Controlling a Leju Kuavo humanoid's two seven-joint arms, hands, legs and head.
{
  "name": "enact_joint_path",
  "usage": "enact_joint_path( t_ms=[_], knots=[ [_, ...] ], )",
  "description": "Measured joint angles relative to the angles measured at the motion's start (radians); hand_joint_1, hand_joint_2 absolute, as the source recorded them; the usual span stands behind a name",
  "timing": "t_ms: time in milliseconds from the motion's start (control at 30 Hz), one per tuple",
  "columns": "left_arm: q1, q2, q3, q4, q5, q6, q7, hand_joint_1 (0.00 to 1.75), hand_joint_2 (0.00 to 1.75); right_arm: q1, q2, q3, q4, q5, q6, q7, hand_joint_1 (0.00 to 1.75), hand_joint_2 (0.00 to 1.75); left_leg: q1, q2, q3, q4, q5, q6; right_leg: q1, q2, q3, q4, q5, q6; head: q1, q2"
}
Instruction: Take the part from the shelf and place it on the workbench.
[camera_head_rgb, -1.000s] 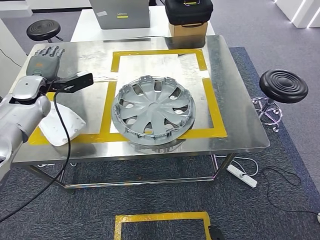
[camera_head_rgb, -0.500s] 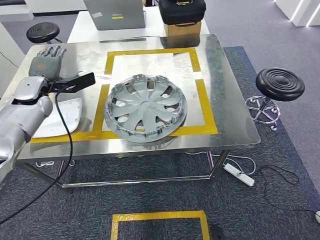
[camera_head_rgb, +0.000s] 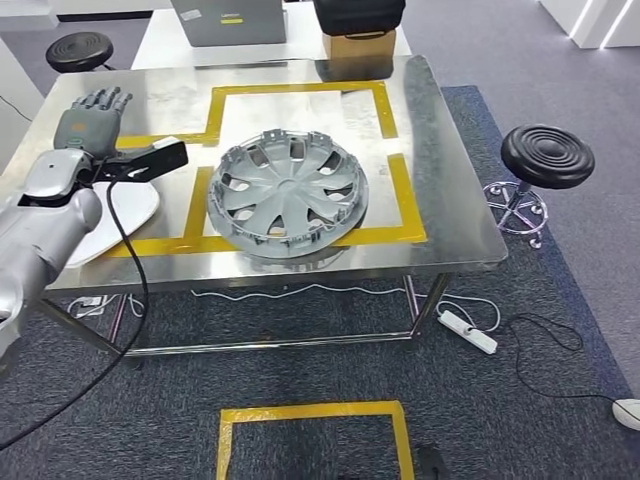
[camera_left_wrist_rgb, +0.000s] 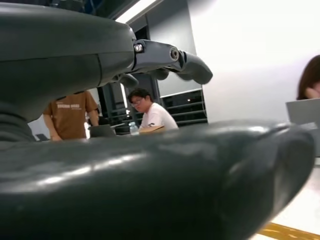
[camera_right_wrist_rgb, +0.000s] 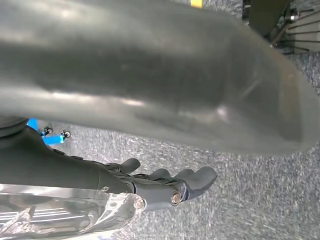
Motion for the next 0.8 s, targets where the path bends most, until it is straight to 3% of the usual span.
enact_joint_path(
  t_ms=[67,100,133,200,233,267,300,367,433,500,567,600,633,733,767,800],
  knots=[
    [0.004,-0.002,0.000,0.000,-0.001,0.000,0.000,0.00,0.00,0.002,0.000,0.000,0.000,0.000,0.000,0.000,0.00,0.00,-0.001,0.001,-0.011,-0.002,0.020,0.012,-0.003,-0.003,-0.004,-0.011,0.009,0.012,0.000,0.000],
    [0.006,-0.003,0.000,0.000,-0.001,-0.001,0.000,0.00,0.00,0.004,0.000,0.000,0.000,-0.001,0.000,0.000,0.00,0.00,0.000,0.002,-0.017,-0.004,0.030,0.019,-0.004,-0.006,-0.012,0.002,-0.009,0.016,0.001,0.000],
    [0.006,-0.004,0.000,0.000,-0.002,-0.001,0.000,0.00,0.00,0.006,0.000,0.000,0.000,-0.002,0.000,0.000,0.00,0.00,0.002,0.003,-0.026,-0.006,0.040,0.025,-0.003,-0.009,-0.025,0.037,-0.046,0.018,0.001,0.000],
    [0.007,-0.004,0.000,0.000,-0.002,-0.002,0.000,0.00,0.00,0.007,0.000,0.000,0.000,-0.003,0.000,0.000,0.00,0.00,0.000,0.003,-0.047,-0.006,0.059,0.034,-0.001,-0.013,-0.061,0.165,-0.147,0.019,0.001,0.000],
    [0.010,-0.004,0.000,0.001,-0.001,-0.002,0.000,0.00,0.00,0.006,0.000,0.000,0.000,-0.004,0.000,0.000,0.00,0.00,-0.002,0.003,-0.060,-0.006,0.069,0.036,0.001,-0.014,-0.073,0.229,-0.181,0.019,0.001,0.000],
    [0.015,-0.003,0.001,0.001,0.002,-0.001,0.000,0.00,0.00,0.006,0.000,0.000,0.000,-0.005,0.000,0.000,0.00,0.00,-0.004,0.002,-0.072,-0.005,0.078,0.037,0.003,-0.014,-0.072,0.269,-0.195,0.018,0.001,0.000],
    [0.022,-0.002,0.002,0.001,0.004,0.000,0.000,0.00,0.00,0.006,0.000,0.000,0.000,-0.006,0.000,0.000,0.00,0.00,-0.006,0.002,-0.084,-0.005,0.088,0.037,0.006,-0.013,-0.053,0.273,-0.190,0.015,0.001,0.000],
    [0.036,0.003,0.004,0.001,0.007,0.004,0.000,0.00,0.00,0.005,0.000,0.000,0.000,-0.007,0.000,0.000,0.00,0.00,-0.008,0.002,-0.105,-0.004,0.106,0.034,0.013,-0.014,0.037,0.182,-0.157,0.006,0.001,0.000],
    [0.041,0.009,0.007,0.001,0.009,0.007,0.000,0.00,0.00,0.002,0.000,0.000,0.000,-0.008,0.000,-0.001,0.00,0.00,-0.010,0.002,-0.119,-0.003,0.123,0.026,0.020,-0.013,0.129,0.059,-0.153,-0.004,0.000,0.000],
    [0.042,0.013,0.009,0.001,0.010,0.009,0.000,0.00,0.00,0.000,0.000,0.000,0.000,-0.008,0.000,-0.002,0.00,0.00,-0.010,0.002,-0.124,-0.005,0.139,0.015,0.024,-0.012,0.154,0.012,-0.160,-0.014,-0.001,0.000],
    [0.044,0.015,0.009,0.001,0.011,0.010,0.000,0.00,0.00,0.001,0.000,0.000,0.000,-0.009,0.000,-0.002,0.00,0.00,-0.009,0.002,-0.127,-0.012,0.150,0.004,0.022,-0.012,0.144,0.006,-0.144,-0.026,0.001,0.000],
    [0.045,0.017,0.009,0.001,0.011,0.009,0.000,0.00,0.00,-0.001,0.000,0.000,0.000,-0.009,0.000,-0.002,0.00,0.00,-0.009,0.001,-0.132,-0.005,0.136,-0.002,0.020,-0.013,0.138,0.003,-0.133,-0.034,-0.001,0.000],
    [0.047,0.019,0.010,0.001,0.013,0.008,0.000,0.00,0.00,-0.002,0.000,0.000,0.000,-0.009,0.000,-0.002,0.00,0.00,-0.008,0.001,-0.143,0.020,0.103,-0.008,0.017,-0.014,0.128,-0.002,-0.119,-0.039,-0.003,0.000],
    [0.062,0.031,0.023,0.002,0.029,0.009,0.005,0.00,0.00,0.000,0.000,0.000,0.000,-0.010,0.000,-0.001,0.00,0.00,-0.006,0.002,-0.187,0.188,-0.032,-0.023,0.013,-0.014,0.090,-0.005,-0.082,-0.045,-0.007,0.000],
    [0.077,0.037,0.030,0.002,0.040,0.014,0.006,0.00,0.00,0.002,0.000,0.000,0.000,-0.011,-0.001,-0.001,0.00,0.00,-0.005,0.002,-0.191,0.233,-0.048,-0.026,0.012,-0.014,0.077,-0.005,-0.071,-0.044,-0.007,0.000],
    [0.098,0.045,0.040,0.003,0.055,0.022,0.007,0.00,0.00,0.004,0.000,0.000,0.000,-0.012,-0.001,-0.001,0.00,0.00,-0.003,0.002,-0.181,0.251,-0.044,-0.028,0.011,-0.013,0.063,-0.005,-0.060,-0.043,-0.008,0.000]
  ],
)
